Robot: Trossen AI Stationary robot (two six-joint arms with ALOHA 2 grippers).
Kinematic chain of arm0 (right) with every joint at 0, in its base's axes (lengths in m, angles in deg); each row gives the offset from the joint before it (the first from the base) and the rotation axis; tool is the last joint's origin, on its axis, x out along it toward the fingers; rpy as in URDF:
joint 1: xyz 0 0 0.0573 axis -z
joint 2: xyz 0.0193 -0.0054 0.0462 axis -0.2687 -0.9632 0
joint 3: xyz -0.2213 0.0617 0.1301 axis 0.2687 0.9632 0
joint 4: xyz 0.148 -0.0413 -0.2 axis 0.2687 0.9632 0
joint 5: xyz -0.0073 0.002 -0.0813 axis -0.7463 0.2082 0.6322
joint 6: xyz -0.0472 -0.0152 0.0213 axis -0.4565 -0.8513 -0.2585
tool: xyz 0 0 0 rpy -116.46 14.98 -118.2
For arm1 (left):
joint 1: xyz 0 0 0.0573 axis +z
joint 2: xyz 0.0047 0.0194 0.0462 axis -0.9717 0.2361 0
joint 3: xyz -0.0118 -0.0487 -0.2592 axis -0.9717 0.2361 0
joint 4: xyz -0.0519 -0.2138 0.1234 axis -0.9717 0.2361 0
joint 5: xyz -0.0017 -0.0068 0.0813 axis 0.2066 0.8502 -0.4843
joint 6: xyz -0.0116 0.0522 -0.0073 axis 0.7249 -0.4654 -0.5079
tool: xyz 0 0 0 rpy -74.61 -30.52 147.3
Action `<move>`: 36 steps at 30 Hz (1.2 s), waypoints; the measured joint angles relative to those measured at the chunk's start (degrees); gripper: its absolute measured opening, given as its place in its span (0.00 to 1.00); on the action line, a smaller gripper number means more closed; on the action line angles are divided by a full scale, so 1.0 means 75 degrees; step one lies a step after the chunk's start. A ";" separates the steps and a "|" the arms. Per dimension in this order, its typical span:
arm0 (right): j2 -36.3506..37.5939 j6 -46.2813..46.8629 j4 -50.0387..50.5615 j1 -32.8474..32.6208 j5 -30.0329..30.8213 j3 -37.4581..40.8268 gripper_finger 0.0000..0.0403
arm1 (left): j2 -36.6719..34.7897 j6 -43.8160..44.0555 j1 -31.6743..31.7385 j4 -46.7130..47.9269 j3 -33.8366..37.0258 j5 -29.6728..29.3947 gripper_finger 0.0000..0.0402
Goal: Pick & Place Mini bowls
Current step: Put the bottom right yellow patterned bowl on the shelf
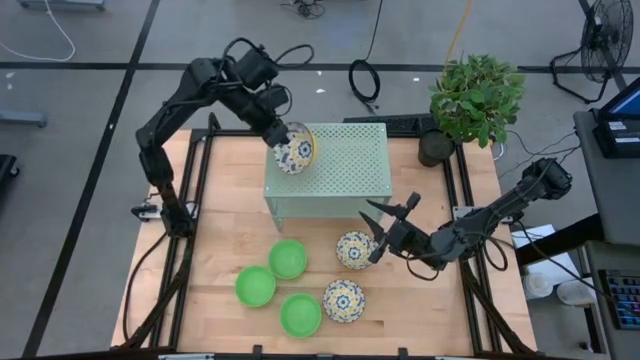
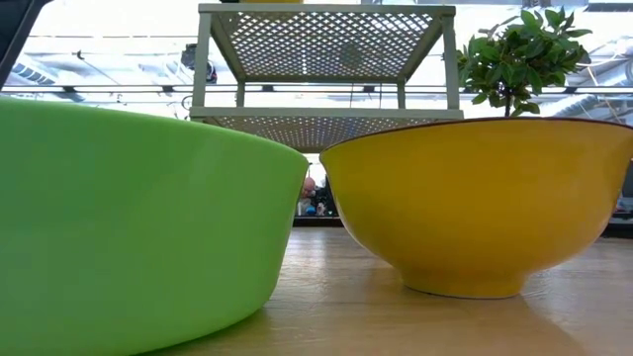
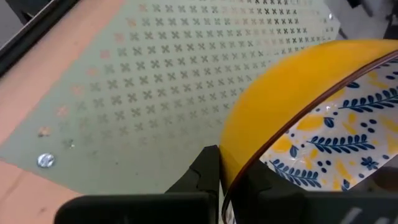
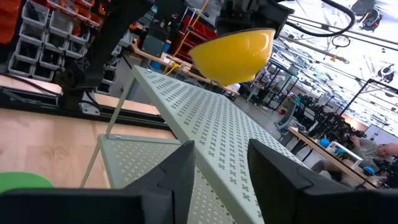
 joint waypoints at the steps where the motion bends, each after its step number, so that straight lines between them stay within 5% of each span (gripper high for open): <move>1: 0.0000 0.0002 0.0008 0.0000 0.0000 0.0000 0.33 | -0.0035 0.0122 0.0003 -0.0001 0.0000 0.0055 0.03; 11: 0.0000 0.0018 0.0044 0.0000 0.0003 0.0000 0.33 | -0.0078 0.0471 -0.0281 -0.0006 0.0084 0.0733 0.03; 19: -0.0004 0.0138 0.0037 0.0000 -0.0008 0.0029 0.33 | -0.0068 -0.0253 -0.0754 0.0000 0.1020 -0.0251 0.03; 27: -0.0009 0.0219 0.0035 0.0003 -0.0009 0.0146 0.33 | -0.0101 -0.0334 -0.0720 -0.0079 0.1550 0.0117 0.03; 36: -0.0009 0.0214 0.0008 0.0003 -0.0019 0.0146 0.33 | -0.0127 -0.0684 -0.0694 0.0047 0.1559 -0.0160 0.24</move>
